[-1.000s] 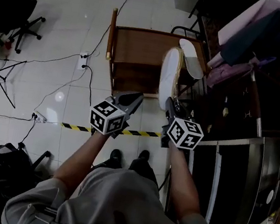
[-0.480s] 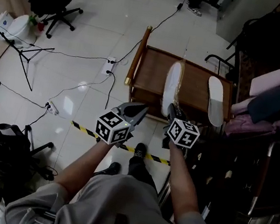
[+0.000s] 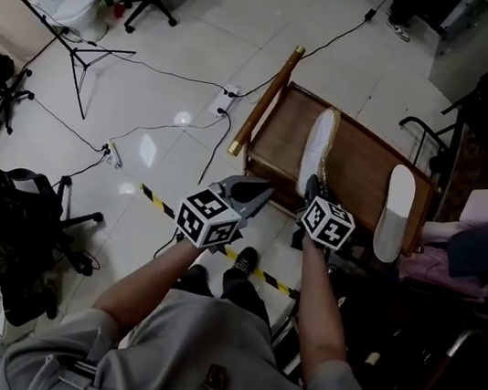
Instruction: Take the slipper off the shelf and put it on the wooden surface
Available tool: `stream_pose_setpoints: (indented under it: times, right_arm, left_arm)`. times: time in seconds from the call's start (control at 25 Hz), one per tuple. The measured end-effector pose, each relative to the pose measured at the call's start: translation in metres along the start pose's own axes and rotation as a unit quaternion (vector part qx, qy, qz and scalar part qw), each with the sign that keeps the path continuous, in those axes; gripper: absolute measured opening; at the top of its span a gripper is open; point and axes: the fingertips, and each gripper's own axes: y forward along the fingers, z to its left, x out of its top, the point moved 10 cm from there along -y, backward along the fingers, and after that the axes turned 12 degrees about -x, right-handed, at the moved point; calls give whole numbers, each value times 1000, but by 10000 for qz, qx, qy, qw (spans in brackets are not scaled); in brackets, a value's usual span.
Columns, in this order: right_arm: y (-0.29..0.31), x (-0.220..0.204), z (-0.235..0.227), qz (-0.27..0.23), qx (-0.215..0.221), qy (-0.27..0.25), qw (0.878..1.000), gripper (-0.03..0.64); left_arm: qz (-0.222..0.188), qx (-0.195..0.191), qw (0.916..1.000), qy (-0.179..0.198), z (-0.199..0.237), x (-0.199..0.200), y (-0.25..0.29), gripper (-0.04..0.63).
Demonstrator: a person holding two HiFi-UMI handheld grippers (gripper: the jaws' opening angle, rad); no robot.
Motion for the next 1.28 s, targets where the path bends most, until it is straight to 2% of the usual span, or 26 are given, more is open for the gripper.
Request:
stream_pose_setpoints:
  times: [0.12,0.32,0.48,0.68,0.88,1.08,1.12,1.28]
  right_arm:
    - [10,-4,0,103,-47,-53,9999,57]
    - [19,-7,0,281,-152,-533,9981,71]
    - [16,1,6,347,-182,-901,9952,188]
    - [4,8,8,382,-340,-900,9946,270]
    - [-18,16,9,328,-504,-959,9936,330]
    - [-50,42,16,-187,-588,-857,9944,328]
    - [-58,47,19,-317,-563,-822,9945,312]
    - [-92,69,31,-888,-394,-805,9920,179]
  left_arm:
    - [52,59,10000,-61,5,1,2,-29]
    - [83,-13,10000,-44,20,9,7,-28]
    - [87,-248,9997,32,31,21,9,-28]
    - [141,-517,9984,161,44,35,10,-28]
    - [186,-847,9958,286,39,49,14,-28]
    - [96,-1076,9931,459,34,67,14,-28]
    - [68,-1099,9927,490,32,70,14,-28]
    - [-37,-1208,9910,578,26,78,14,-28]
